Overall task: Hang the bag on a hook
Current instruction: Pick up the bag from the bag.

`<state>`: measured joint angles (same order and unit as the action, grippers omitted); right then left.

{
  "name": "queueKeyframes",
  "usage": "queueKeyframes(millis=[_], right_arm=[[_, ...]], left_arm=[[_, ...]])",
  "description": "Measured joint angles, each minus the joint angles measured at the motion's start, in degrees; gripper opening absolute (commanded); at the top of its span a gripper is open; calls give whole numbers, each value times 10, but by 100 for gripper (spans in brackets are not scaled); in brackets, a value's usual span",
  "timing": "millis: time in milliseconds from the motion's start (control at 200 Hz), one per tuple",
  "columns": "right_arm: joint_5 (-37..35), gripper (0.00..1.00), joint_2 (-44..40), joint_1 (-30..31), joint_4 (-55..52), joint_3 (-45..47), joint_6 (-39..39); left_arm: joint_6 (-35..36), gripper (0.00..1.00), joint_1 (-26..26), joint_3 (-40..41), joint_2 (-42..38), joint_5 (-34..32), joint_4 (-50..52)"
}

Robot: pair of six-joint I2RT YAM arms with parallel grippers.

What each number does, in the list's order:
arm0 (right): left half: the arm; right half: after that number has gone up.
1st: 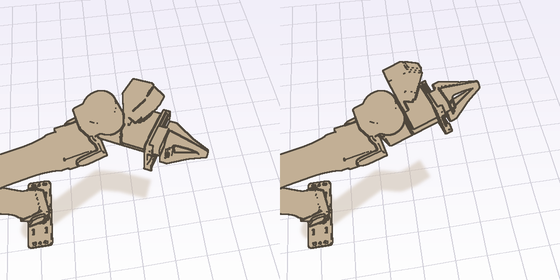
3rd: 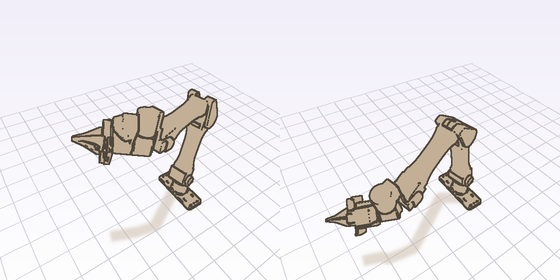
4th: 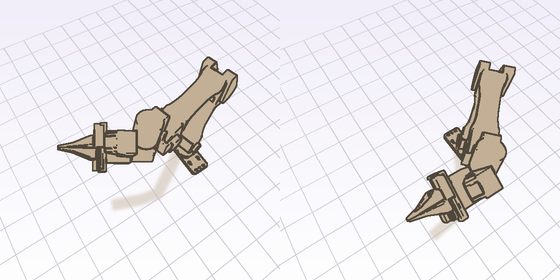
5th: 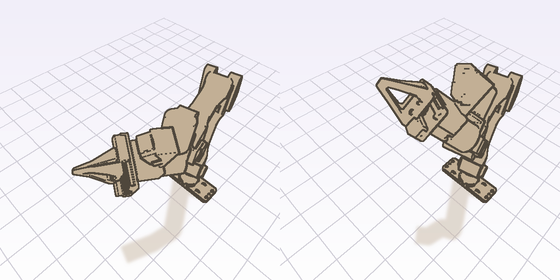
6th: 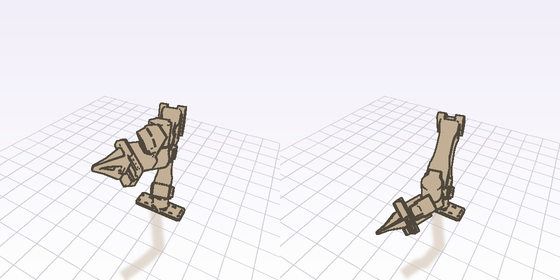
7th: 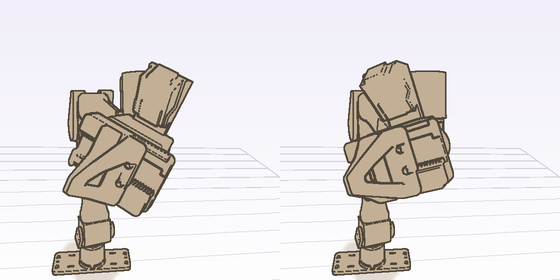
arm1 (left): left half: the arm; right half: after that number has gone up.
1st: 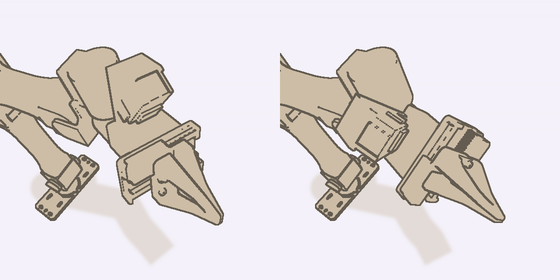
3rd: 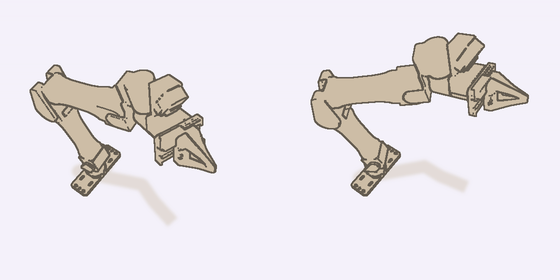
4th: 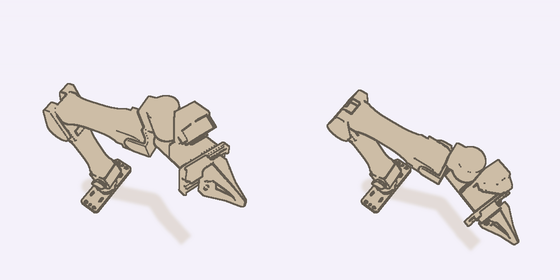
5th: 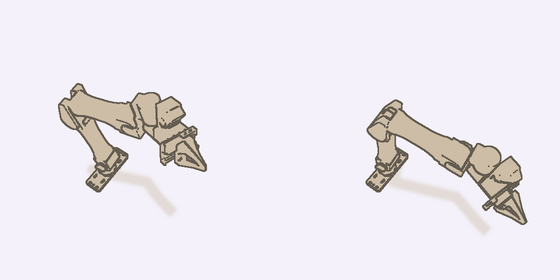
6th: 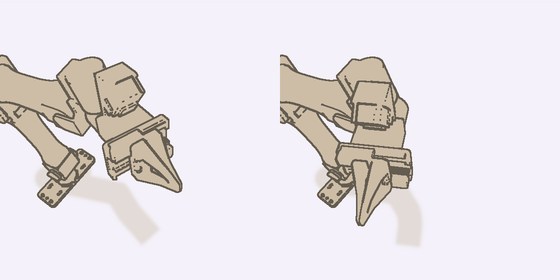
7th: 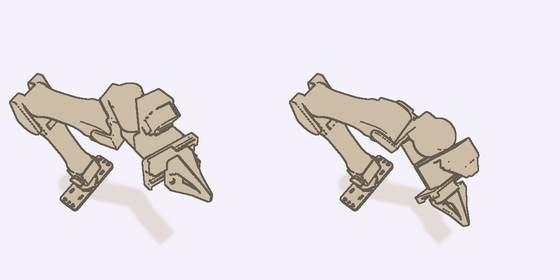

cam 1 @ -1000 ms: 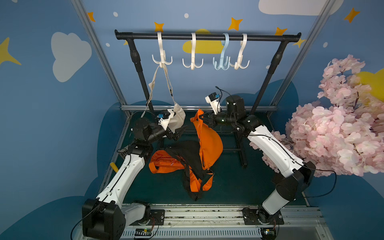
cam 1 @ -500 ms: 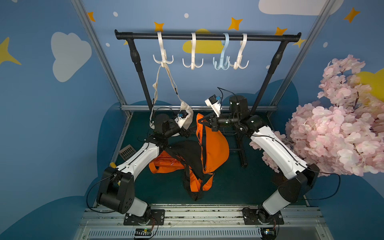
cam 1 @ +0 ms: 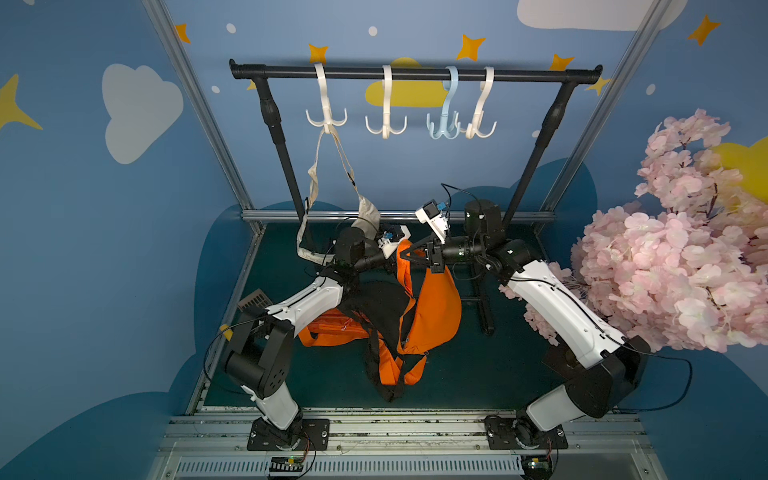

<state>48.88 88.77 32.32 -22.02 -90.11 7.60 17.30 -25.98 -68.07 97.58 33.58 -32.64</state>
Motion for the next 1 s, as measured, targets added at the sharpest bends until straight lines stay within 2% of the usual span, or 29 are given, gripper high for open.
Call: queueKeyframes(millis=[110,295,411,441,466,496,566,736,886,1001], right_arm=[[9,0,0,-6,8,8,12],[23,0,0,-14,26,8,26],[31,0,0,-18,36,9,36],[31,0,0,-20,39,11,39],[32,0,0,-21,40,13,40],[31,0,0,-23,42,16,42],[30,0,0,-30,43,25,48],[3,0,-3,-56,50,61,65],[-59,0,-8,-67,73,83,70],[-118,27,-26,-59,90,106,69]], left_arm=[[-34,93,-1,-8,12,16,-33],[-76,70,-1,-25,19,30,-59],[-88,61,-1,-40,19,25,-60],[-88,52,-1,-43,19,24,-59],[-86,34,-1,-46,19,20,-58],[-87,20,-1,-49,19,16,-54],[-85,5,0,-54,19,-1,-49],[-77,4,-1,-83,19,-51,-15],[-73,4,-18,-124,19,-111,46],[-72,4,-33,-136,19,-180,76]])
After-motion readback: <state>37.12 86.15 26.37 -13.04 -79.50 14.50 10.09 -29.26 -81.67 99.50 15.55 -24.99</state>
